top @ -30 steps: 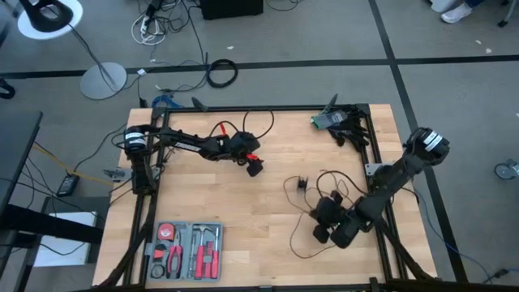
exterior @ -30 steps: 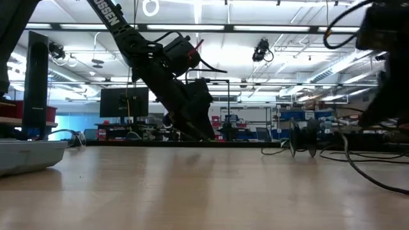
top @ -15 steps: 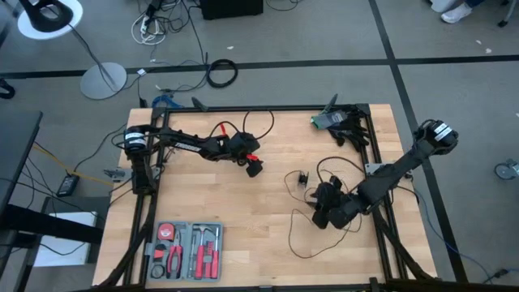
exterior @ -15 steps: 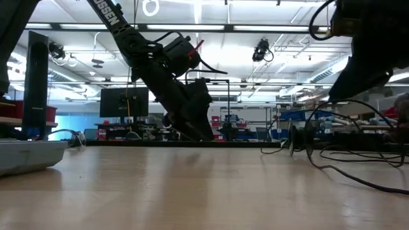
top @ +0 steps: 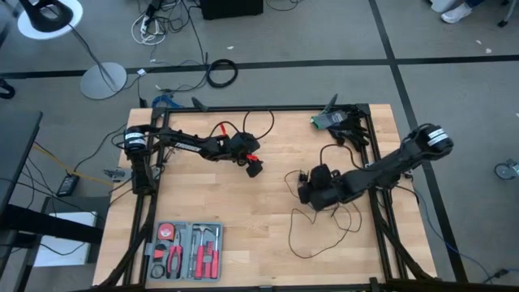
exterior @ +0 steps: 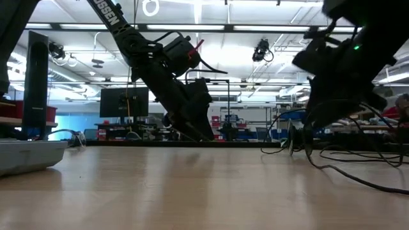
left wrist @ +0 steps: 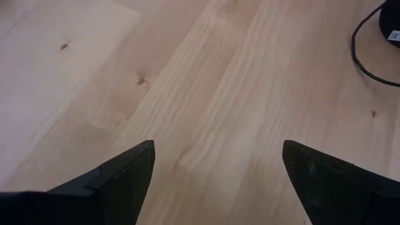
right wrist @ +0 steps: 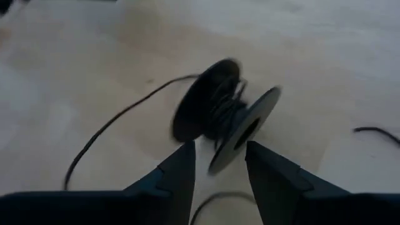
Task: Coil cords
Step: Uncoil the black wire from the spool
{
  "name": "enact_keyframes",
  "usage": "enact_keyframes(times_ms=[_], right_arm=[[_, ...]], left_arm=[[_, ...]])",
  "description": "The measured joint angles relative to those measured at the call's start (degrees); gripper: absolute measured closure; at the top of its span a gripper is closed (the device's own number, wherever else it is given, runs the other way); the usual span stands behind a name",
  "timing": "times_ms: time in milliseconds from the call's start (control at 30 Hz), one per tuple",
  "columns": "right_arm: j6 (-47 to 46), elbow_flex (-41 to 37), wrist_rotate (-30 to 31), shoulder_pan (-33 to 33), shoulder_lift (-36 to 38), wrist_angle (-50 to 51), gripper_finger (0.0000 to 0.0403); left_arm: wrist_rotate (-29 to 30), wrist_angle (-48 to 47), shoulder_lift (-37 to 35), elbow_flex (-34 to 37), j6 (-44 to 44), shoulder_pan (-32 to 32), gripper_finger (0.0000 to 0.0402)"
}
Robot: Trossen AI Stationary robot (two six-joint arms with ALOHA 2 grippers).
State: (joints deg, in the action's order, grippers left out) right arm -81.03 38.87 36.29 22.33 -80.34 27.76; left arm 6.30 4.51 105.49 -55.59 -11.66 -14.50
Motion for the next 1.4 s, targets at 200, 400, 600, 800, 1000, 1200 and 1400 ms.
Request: enact_keyframes(times_ms=[200, 400, 600, 800, 1000, 1200, 1400], right_arm=[[0.8, 0.0, 0.8, -2.5, -1.1, -0.1, 0.0307], [8.7, 0.0, 4.0, -5.0, -1.1, -5.3, 0.0395], [22.9, -5.7, 0.3, -11.0, -2.4, -34.5, 0.0399], [22.9, -15.9, -11.0, -18.4, -12.9, -70.1, 0.0401], [25.6, -10.9, -23.3, -25.3, -24.6, -81.5, 0.0401], [32.1, -8.3, -28.8, -27.5, -26.1, -81.9, 0.0379], [32.3, -8.8, -30.7, -28.9, -21.9, -72.0, 0.0355]], left_arm=[[-0.5, -0.3, 0.0, 0.0, 0.0, 0.0, 0.0046], [-0.6, -0.2, 0.0, 0.0, 0.7, 0.0, 0.0046], [-2.1, -0.4, -0.3, 0.0, 0.6, 0.0, 0.0046], [-0.8, -2.0, -4.2, 1.6, 0.5, 0.3, 0.0046], [0.6, 0.2, -8.2, 3.6, 1.1, 0.4, 0.0046], [-0.1, 0.3, -8.4, 4.6, 0.6, 1.4, 0.0046], [-1.0, 1.4, -8.4, 4.6, 0.8, 3.3, 0.0046]])
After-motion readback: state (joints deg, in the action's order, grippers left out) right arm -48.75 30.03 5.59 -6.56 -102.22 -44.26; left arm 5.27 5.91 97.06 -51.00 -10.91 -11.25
